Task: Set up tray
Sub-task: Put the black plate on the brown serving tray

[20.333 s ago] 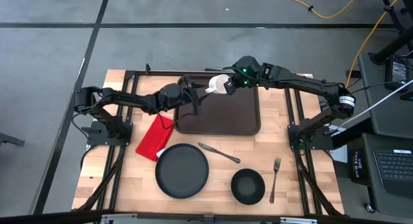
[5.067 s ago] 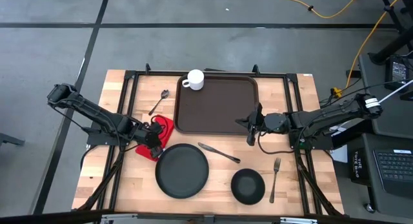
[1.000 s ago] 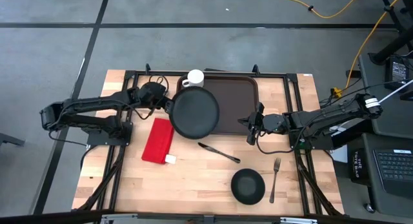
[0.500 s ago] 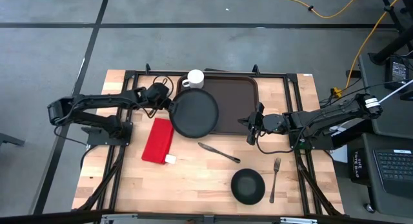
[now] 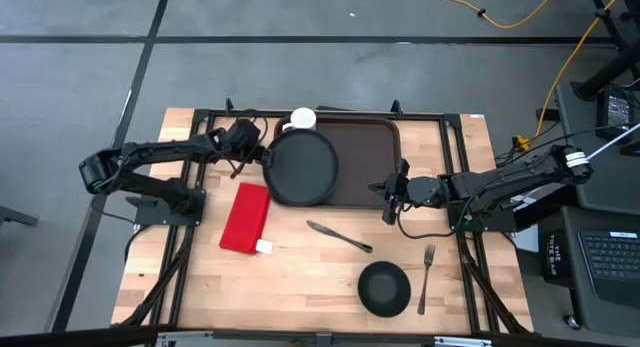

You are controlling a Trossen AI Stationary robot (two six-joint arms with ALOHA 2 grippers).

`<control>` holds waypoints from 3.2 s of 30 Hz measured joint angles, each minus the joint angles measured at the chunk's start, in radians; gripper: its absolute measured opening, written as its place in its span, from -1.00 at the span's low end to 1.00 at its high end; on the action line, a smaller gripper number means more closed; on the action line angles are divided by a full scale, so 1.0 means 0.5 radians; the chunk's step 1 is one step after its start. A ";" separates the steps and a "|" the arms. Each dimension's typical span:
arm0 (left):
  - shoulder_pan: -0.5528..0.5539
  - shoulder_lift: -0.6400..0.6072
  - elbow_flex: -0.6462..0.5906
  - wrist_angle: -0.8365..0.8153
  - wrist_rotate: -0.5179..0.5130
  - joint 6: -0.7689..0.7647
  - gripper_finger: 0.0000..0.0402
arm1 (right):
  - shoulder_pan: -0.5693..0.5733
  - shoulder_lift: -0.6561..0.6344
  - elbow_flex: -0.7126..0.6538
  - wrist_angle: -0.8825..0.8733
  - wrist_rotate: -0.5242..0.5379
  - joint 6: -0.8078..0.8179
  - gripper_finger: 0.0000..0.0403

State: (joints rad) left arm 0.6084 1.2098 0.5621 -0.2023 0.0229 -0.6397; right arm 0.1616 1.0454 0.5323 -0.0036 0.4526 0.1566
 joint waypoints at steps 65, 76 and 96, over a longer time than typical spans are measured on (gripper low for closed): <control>0.084 0.104 0.001 -0.003 -0.025 0.051 -0.75 | 0.000 0.000 0.000 -0.036 0.001 0.045 -0.97; 0.083 0.104 0.001 0.180 -0.124 0.105 -0.74 | 0.000 0.000 0.000 -0.036 0.001 0.045 -0.97; 0.083 0.101 0.001 0.168 0.004 0.250 -0.72 | -0.001 -0.001 0.000 -0.056 0.000 0.105 -0.97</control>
State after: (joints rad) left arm 0.6498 1.2606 0.5625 -0.1182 0.0250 -0.5148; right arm 0.1613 1.0451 0.5323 -0.0315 0.4526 0.2089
